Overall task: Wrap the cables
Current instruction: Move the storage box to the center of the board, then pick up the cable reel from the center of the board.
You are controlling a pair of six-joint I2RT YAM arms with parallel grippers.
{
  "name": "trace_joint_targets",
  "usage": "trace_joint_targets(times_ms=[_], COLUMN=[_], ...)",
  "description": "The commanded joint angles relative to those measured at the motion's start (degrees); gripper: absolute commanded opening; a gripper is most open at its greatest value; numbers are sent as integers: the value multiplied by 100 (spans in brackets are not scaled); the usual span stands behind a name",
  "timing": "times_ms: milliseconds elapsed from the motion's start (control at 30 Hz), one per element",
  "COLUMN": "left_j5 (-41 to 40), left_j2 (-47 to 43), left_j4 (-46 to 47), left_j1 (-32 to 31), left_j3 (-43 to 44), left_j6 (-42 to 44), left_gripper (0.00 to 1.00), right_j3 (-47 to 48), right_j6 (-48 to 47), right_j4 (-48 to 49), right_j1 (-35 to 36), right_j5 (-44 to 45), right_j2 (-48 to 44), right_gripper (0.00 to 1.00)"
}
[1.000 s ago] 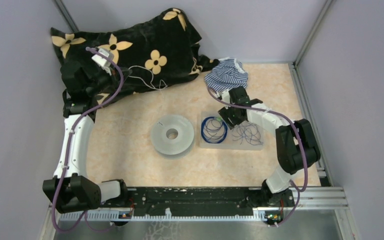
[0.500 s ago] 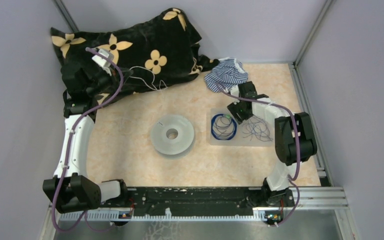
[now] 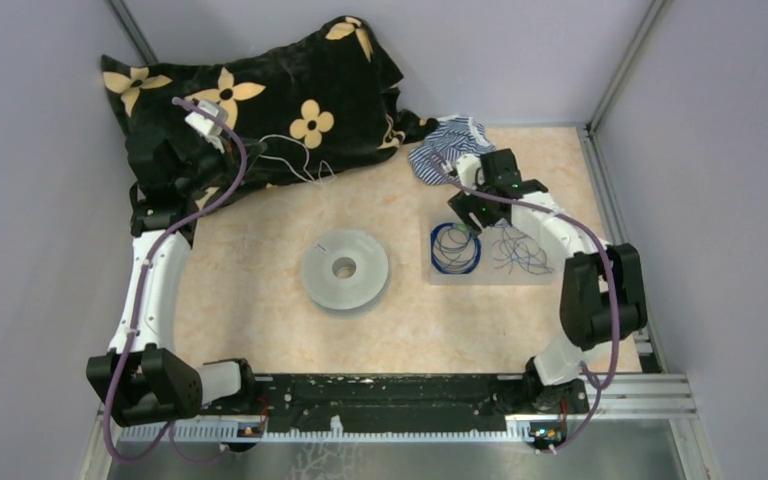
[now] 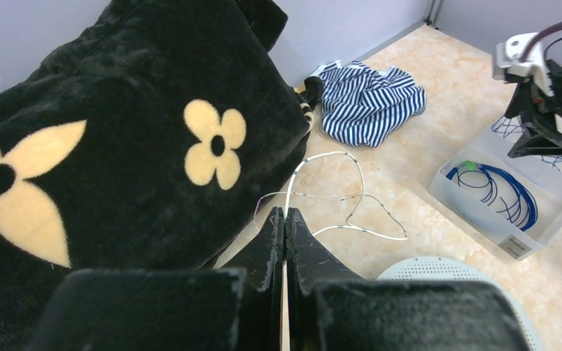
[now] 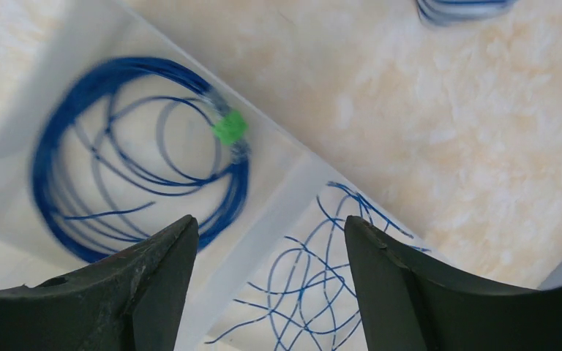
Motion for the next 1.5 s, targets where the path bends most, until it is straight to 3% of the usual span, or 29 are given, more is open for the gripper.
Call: trace_joint_targets(times_ms=[0, 333, 667, 1133, 1467], left_j5=[-108, -669, -392, -85, -40], left_j2=[41, 482, 901, 727, 662], left_j4=[309, 125, 501, 954, 999], left_j1=[-1, 1, 2, 6, 7], left_j3=[-82, 242, 607, 307, 146], left_j6=[-247, -483, -1198, -1221, -1115], left_gripper=[0, 0, 0, 0, 0], right_j3=[334, 984, 1730, 2074, 2246], right_j6=[-101, -49, -43, -355, -691], right_j4=[-7, -183, -247, -507, -1078], right_j1=[716, 2504, 3685, 4271, 4294], right_j5=[-387, -1603, -1895, -1952, -2624], right_j2=[-804, -535, 818, 1640, 1745], right_gripper=[75, 91, 93, 93, 93])
